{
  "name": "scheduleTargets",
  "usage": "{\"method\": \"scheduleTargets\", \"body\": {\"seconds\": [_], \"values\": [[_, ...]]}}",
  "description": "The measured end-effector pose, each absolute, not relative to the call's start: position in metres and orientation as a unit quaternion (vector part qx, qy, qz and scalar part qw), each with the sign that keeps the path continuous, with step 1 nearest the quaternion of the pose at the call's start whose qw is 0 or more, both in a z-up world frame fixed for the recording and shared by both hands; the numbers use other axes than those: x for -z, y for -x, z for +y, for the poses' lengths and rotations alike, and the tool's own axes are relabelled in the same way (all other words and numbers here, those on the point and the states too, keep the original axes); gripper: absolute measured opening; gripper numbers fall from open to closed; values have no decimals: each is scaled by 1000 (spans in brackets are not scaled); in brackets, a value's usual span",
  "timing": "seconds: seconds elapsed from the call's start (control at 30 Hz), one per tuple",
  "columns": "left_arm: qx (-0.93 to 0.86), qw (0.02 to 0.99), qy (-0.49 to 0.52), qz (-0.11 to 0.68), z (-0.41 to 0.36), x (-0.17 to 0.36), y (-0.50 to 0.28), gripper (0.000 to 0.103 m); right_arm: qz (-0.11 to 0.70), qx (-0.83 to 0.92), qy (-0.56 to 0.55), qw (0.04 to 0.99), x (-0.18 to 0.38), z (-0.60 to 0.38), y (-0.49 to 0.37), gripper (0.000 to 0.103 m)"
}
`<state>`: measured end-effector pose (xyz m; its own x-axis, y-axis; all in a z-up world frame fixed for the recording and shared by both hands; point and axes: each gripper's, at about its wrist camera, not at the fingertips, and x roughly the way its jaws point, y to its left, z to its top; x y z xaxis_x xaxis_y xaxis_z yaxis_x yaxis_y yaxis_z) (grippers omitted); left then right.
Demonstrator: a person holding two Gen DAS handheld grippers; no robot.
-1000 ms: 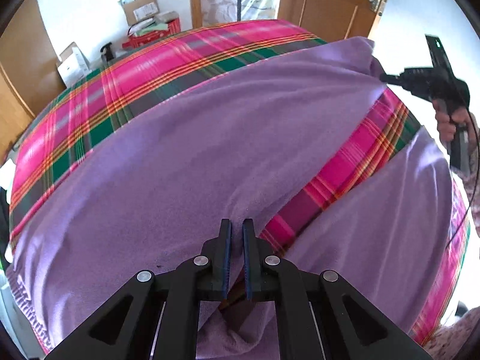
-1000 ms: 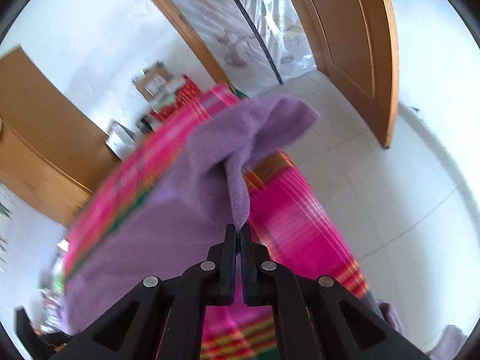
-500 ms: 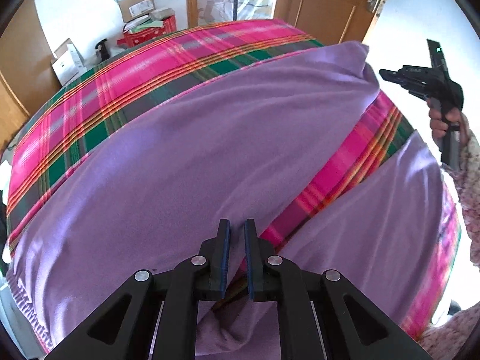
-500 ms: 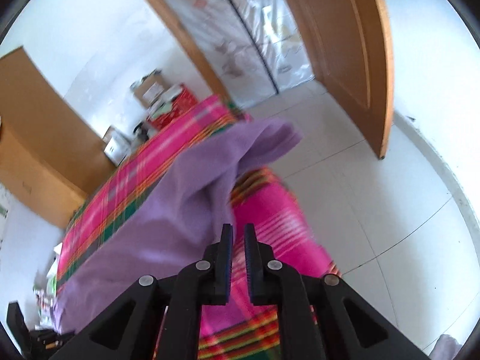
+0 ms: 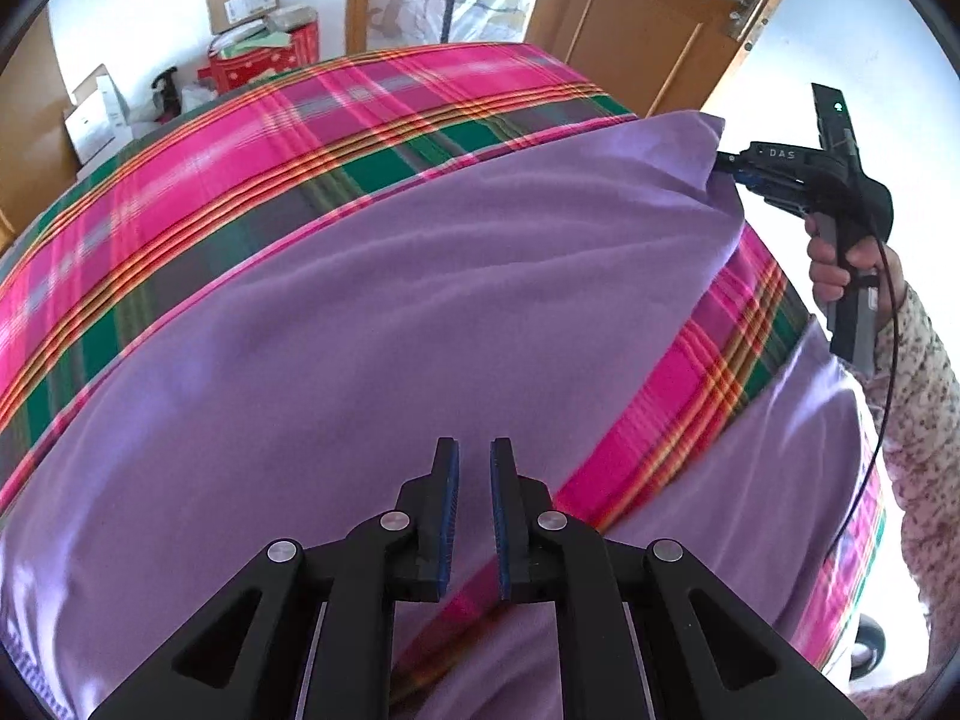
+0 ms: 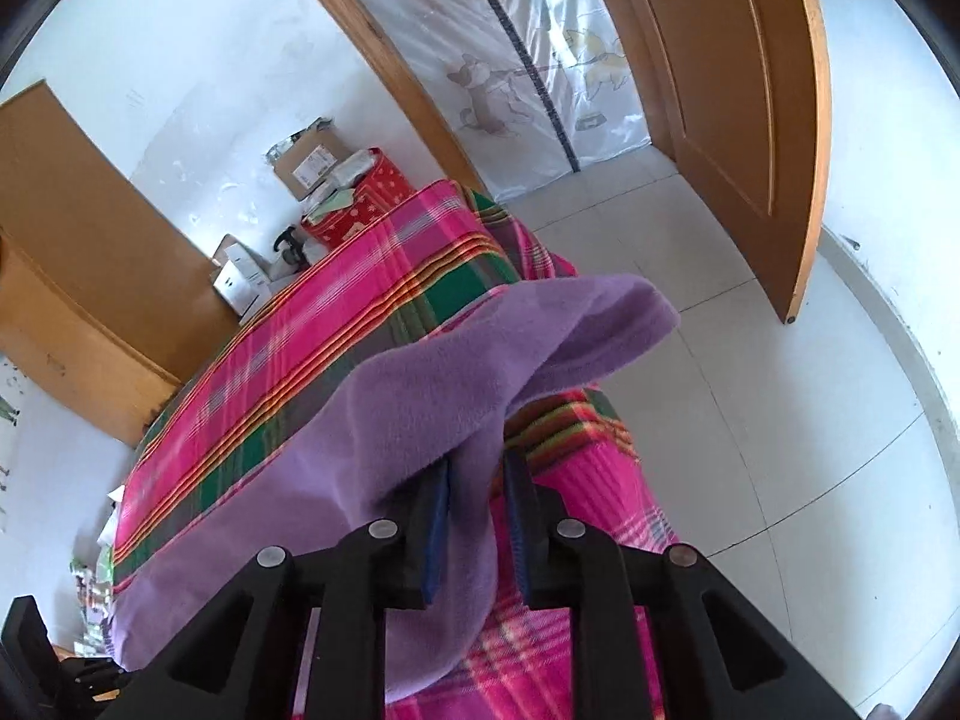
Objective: Fold clothes
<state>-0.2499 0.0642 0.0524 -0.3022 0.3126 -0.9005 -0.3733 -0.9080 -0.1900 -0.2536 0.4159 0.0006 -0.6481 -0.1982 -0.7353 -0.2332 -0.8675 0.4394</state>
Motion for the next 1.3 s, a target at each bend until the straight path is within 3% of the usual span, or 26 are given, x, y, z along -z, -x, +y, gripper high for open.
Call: {"method": "scheduleTargets", "body": {"seconds": [0.33, 0.57, 0.73, 0.93, 1.1, 1.3], "values": [[-800, 200, 565, 15, 72, -39, 264, 11, 212, -904, 364, 70, -38, 413, 214, 7], [-800, 194, 567, 15, 73, -40, 262, 11, 227, -868, 424, 120, -14, 417, 216, 8], [-799, 194, 569, 14, 72, -41, 261, 11, 159, -893, 404, 119, -26, 402, 221, 8], [-802, 190, 565, 22, 75, -41, 263, 11, 67, -856, 485, 168, -22, 390, 276, 8], [-802, 192, 565, 18, 74, -41, 263, 11, 133, -843, 503, 140, -21, 407, 289, 6], [-803, 192, 564, 16, 75, -38, 262, 11, 261, -844, 451, 125, -19, 447, 247, 2]]}}
